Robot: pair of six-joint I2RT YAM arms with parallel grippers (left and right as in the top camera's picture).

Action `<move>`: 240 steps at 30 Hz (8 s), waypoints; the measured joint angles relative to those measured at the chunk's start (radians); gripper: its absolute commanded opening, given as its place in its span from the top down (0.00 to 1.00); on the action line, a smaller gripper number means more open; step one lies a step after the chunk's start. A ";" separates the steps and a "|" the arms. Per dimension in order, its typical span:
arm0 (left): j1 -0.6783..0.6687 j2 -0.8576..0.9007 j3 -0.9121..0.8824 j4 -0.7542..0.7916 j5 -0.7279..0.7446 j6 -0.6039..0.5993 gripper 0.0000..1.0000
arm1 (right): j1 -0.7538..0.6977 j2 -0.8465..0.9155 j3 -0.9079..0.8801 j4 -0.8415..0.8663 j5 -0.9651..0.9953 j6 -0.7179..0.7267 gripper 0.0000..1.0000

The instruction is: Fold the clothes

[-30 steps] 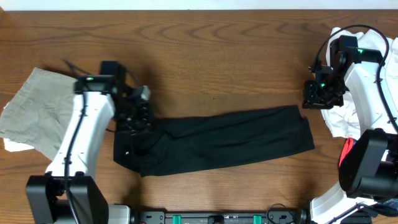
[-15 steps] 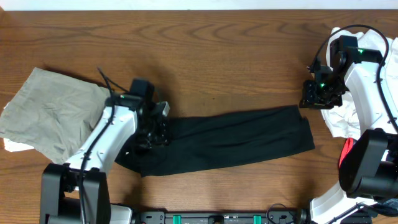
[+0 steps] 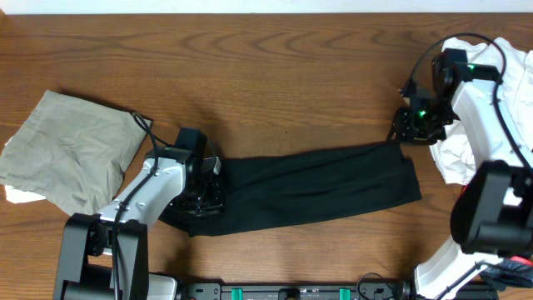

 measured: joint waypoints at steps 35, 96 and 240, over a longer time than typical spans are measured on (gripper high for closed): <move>0.000 0.000 0.000 0.003 -0.003 -0.006 0.85 | 0.008 0.208 0.058 0.028 -0.018 -0.014 0.99; 0.000 0.000 0.000 0.012 -0.005 -0.007 0.85 | 0.034 0.060 -0.146 0.250 0.028 -0.017 0.72; 0.080 0.000 0.000 -0.031 -0.211 -0.090 0.86 | -0.003 -0.101 -0.135 -0.037 0.158 0.006 0.59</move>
